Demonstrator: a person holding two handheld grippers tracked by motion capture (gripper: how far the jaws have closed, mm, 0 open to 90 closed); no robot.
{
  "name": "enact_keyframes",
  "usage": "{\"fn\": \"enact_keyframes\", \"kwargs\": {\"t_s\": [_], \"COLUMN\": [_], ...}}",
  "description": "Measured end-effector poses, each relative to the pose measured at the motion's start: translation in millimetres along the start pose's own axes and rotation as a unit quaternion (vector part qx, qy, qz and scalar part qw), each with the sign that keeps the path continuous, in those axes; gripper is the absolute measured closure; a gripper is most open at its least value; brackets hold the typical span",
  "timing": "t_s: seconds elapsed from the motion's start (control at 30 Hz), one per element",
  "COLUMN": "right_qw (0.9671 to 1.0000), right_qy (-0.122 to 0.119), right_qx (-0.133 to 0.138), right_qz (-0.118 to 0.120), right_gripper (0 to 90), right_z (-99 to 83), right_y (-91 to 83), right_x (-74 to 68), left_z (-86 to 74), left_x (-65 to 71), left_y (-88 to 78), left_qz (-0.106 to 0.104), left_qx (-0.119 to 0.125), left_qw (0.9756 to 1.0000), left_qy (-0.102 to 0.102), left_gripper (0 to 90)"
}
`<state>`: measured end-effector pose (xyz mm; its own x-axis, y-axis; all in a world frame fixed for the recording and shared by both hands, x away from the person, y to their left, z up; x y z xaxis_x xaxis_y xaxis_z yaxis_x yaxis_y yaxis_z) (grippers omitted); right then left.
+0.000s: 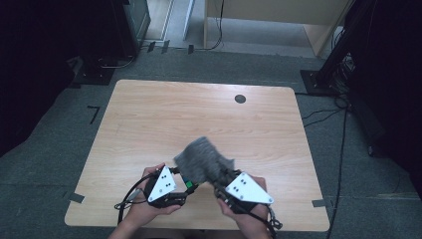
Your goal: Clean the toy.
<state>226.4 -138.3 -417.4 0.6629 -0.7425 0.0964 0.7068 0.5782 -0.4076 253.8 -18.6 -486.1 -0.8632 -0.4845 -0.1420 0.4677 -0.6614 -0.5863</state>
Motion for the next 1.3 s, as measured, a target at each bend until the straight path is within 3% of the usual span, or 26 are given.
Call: {"fn": "enact_keyframes", "kwargs": {"t_s": [0.03,0.07,0.1,0.17,0.2,0.23,0.27,0.3,0.33,0.4,0.47,0.53,0.67,0.77,0.83,0.93,0.97,1.0,1.03,1.1,1.17,1.23,1.3], "right_qw": [0.9994,0.9983,0.9983,0.9977,0.9987,0.9987,0.9987,0.9978,0.9978,0.9968,0.9970,0.9966,0.9941,0.9932,0.9929,0.9923,0.9928,0.9936,0.9936,0.9939,0.9950,0.9935,0.9928], "right_qy": [-0.011,-0.031,-0.031,-0.043,-0.014,-0.014,-0.004,0.027,0.027,0.050,0.068,0.082,0.095,0.094,0.087,0.103,0.107,0.105,0.105,0.092,0.076,0.089,0.095], "right_qx": [-0.004,-0.030,-0.030,-0.051,-0.049,-0.049,-0.051,-0.053,-0.053,-0.045,-0.022,-0.005,-0.019,-0.053,-0.078,-0.067,-0.051,-0.016,-0.016,0.002,-0.008,-0.016,-0.041], "right_qz": [0.033,0.038,0.038,0.015,0.007,0.007,-0.004,-0.030,-0.030,-0.044,-0.030,0.006,0.049,0.044,0.022,0.017,0.017,0.036,0.036,0.062,0.063,0.068,0.062], "right_gripper": [65.3,65.5,65.5,65.9,66.1,66.1,66.1,66.1,66.1,65.9,65.8,65.7,65.7,65.6,65.6,65.5,65.5,65.2,65.2,64.9,64.9,64.9,65.1], "right_z": [0.0,-6.0,-6.0,-12.7,-13.1,-13.1,-13.6,-15.0,-15.0,-15.0,-11.2,-9.1,-18.6,-29.8,-37.7,-36.5,-30.6,-17.9,-17.9,-8.9,-9.5,-15.9,-26.1], "right_y": [3.8,12.4,12.4,18.6,17.7,17.7,16.2,11.2,11.2,5.1,-1.2,-1.8,9.2,17.6,21.0,17.6,12.9,4.5,4.5,0.2,3.6,8.7,15.0], "right_x": [-13.0,-26.9,-26.9,-26.4,-11.4,-11.4,-4.1,14.3,14.3,28.4,34.0,30.2,22.7,27.1,33.1,38.3,38.3,32.0,32.0,20.6,13.4,15.7,22.6], "left_z": [0.0,0.5,1.5,2.4,1.9,1.4,1.1,1.0,1.4,2.6,4.2,6.9,13.7,13.5,14.3,12.1,10.8,10.6,10.8,13.1,13.8,13.0,14.4], "left_x": [0.6,2.2,3.8,4.4,3.7,3.0,2.1,1.3,0.6,-1.2,-1.7,-0.3,0.3,-3.2,-6.9,-8.7,-8.3,-7.8,-7.3,-4.8,-3.8,-5.4,-8.9], "left_y": [0.0,-0.8,-2.3,-4.1,-3.7,-3.7,-3.8,-4.3,-5.0,-7.3,-9.6,-13.5,-24.6,-28.6,-31.7,-30.5,-29.1,-28.4,-27.9,-27.9,-29.1,-30.0,-33.7], "left_qz": [0.000,-0.003,-0.007,0.000,0.004,0.004,0.002,-0.001,-0.003,-0.003,-0.011,-0.024,-0.034,-0.032,-0.041,-0.032,-0.029,-0.029,-0.030,-0.036,-0.035,-0.033,-0.040], "left_qx": [-0.001,0.002,0.007,0.005,0.002,0.002,0.005,0.008,0.012,0.019,0.031,0.051,0.087,0.096,0.109,0.099,0.093,0.092,0.091,0.096,0.096,0.096,0.111], "left_qw": [1.0000,1.0000,0.9999,0.9998,0.9998,0.9998,0.9999,0.9999,0.9999,0.9998,0.9995,0.9984,0.9956,0.9948,0.9929,0.9944,0.9951,0.9953,0.9953,0.9946,0.9947,0.9947,0.9925], "left_qy": [0.003,0.006,0.009,0.019,0.020,0.019,0.016,0.012,0.008,0.004,-0.003,-0.006,-0.007,-0.011,-0.023,-0.017,-0.013,-0.012,-0.012,-0.013,-0.011,-0.014,-0.030], "left_gripper": [34.7,34.7,34.7,34.7,34.7,34.7,34.7,34.6,34.6,34.7,34.7,34.7,34.6,34.6,34.6,34.6,34.6,34.6,34.6,34.6,34.6,34.6,34.6]}}
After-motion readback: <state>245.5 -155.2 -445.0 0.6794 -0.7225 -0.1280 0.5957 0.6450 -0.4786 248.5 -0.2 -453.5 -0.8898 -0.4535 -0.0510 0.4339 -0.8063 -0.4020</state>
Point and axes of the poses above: each handheld gripper's, and its own axes: y roughly forward along the jaws, z roughly out of its top, x roughly to its right, the point moved 8 cm from there along y, roughly forward along the jaws, and after that the axes turned 10 degrees about -x, right-handed, at the moved point
